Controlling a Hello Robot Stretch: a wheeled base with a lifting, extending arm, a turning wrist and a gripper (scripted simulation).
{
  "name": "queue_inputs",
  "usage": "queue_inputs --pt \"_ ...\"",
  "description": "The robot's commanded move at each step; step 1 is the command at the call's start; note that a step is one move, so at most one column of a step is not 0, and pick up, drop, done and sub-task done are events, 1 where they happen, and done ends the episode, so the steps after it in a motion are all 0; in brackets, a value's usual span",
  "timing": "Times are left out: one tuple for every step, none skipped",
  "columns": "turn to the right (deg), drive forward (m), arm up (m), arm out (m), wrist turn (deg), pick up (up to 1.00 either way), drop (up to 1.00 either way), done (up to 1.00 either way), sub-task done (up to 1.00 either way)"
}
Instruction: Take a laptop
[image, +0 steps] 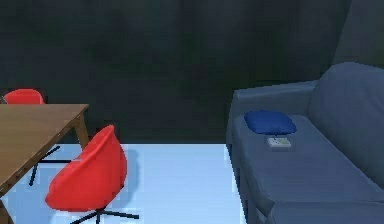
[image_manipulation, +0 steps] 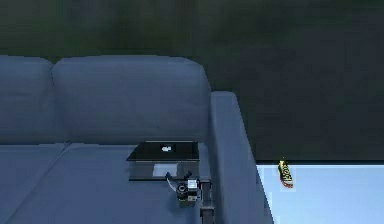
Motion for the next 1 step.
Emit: queue_inputs --pt "0.0 0.00 0.00 0.00 0.0 0.00 0.00 1.00 0.00"
